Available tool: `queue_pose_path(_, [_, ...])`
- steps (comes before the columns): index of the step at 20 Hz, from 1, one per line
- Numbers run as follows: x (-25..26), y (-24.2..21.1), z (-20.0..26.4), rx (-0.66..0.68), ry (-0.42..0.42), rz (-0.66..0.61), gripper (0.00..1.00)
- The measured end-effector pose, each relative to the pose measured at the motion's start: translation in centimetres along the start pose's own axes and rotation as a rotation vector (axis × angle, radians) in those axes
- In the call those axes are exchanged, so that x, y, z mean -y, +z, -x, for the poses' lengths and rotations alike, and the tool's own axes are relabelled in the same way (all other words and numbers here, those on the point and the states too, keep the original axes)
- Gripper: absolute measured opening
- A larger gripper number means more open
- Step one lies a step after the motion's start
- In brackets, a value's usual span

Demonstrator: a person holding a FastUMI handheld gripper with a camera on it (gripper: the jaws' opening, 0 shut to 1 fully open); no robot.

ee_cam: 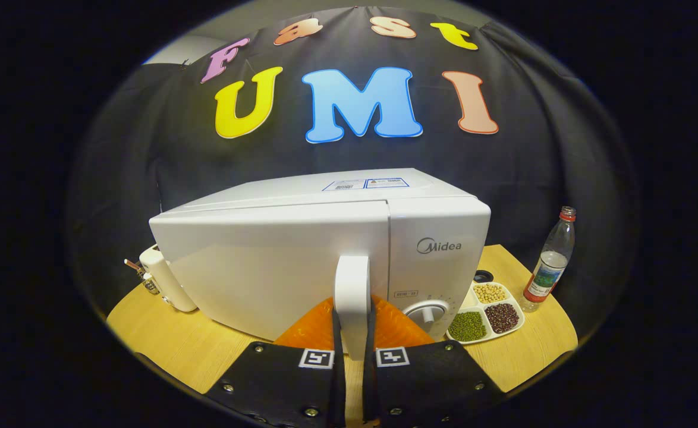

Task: Open the microwave, put the food inside, and close the microwave door.

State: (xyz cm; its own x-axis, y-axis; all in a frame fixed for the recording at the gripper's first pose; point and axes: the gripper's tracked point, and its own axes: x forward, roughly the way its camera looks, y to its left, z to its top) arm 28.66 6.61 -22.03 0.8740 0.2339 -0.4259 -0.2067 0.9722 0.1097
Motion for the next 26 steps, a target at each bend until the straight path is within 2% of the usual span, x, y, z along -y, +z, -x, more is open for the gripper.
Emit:
queue_pose_path(4, [-1.8,-1.5,4.3,0.037,0.035,0.081,0.11])
queue_pose_path(10, [-4.8,-3.5,8.5,-0.010,0.046,0.062,0.11])
queue_pose_path(16, [-7.5,-5.0,11.6,-0.058,0.061,0.067,0.21])
queue_pose_path(20, [-9.8,-5.8,13.3,-0.067,0.053,0.057,0.21])
queue_pose_path(26, [-14.3,-7.7,16.0,-0.076,0.084,0.058,0.23])
